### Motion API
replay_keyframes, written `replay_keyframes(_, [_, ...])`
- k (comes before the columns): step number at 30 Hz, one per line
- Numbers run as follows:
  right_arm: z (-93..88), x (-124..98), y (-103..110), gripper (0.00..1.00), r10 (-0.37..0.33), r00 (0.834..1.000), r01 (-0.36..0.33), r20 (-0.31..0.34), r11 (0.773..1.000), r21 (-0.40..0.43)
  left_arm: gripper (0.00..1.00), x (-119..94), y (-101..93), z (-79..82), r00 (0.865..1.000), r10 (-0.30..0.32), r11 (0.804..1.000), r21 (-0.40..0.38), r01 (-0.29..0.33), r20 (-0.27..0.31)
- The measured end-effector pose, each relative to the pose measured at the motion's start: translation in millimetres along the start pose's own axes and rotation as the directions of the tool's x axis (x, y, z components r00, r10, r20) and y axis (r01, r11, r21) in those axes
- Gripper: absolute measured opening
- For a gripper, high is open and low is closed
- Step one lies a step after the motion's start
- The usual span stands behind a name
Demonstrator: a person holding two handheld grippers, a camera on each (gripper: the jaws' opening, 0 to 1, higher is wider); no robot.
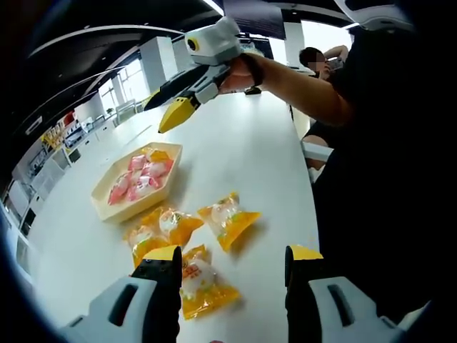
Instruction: Pick up the marshmallows scattered on the table and place them into the bowl on the table
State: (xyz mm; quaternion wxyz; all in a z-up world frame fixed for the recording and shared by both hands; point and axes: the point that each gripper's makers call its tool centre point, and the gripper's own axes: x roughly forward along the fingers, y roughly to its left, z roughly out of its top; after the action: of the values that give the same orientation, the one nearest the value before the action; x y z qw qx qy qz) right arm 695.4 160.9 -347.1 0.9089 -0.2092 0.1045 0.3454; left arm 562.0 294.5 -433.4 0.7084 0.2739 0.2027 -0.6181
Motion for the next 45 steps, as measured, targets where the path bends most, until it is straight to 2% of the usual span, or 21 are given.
replay_keyframes(9, [-3.1, -11, -3, 0.59, -0.015, 1.000, 0.015, 0.007, 1.000, 0.019, 0.58, 1, 0.6, -0.4, 1.000, -0.002, 1.000, -0.002, 0.002, 0.000])
replay_keyframes(20, [-17.6, -18, -5, 0.59, -0.014, 1.000, 0.014, -0.004, 0.999, 0.040, 0.58, -1, 1.1, -0.1, 1.000, 0.002, 1.000, 0.000, -0.002, -0.004])
replay_keyframes(31, [-15.5, -26, -8, 0.59, -0.025, 1.000, 0.024, 0.013, 0.997, 0.073, 0.58, 1, 0.1, 4.3, 1.000, -0.006, 1.000, 0.009, 0.006, 0.001])
replay_keyframes(39, [-21.5, -39, -9, 0.59, -0.039, 0.999, 0.036, 0.021, 0.992, 0.122, 0.58, -1, 2.3, 2.6, 1.000, 0.001, 1.000, 0.003, -0.001, 0.001])
replay_keyframes(45, [-26.0, -50, -5, 0.59, -0.033, 0.999, 0.032, 0.010, 0.993, 0.112, 0.58, -2, 2.2, 1.8, 1.000, 0.005, 1.000, 0.007, -0.005, -0.007])
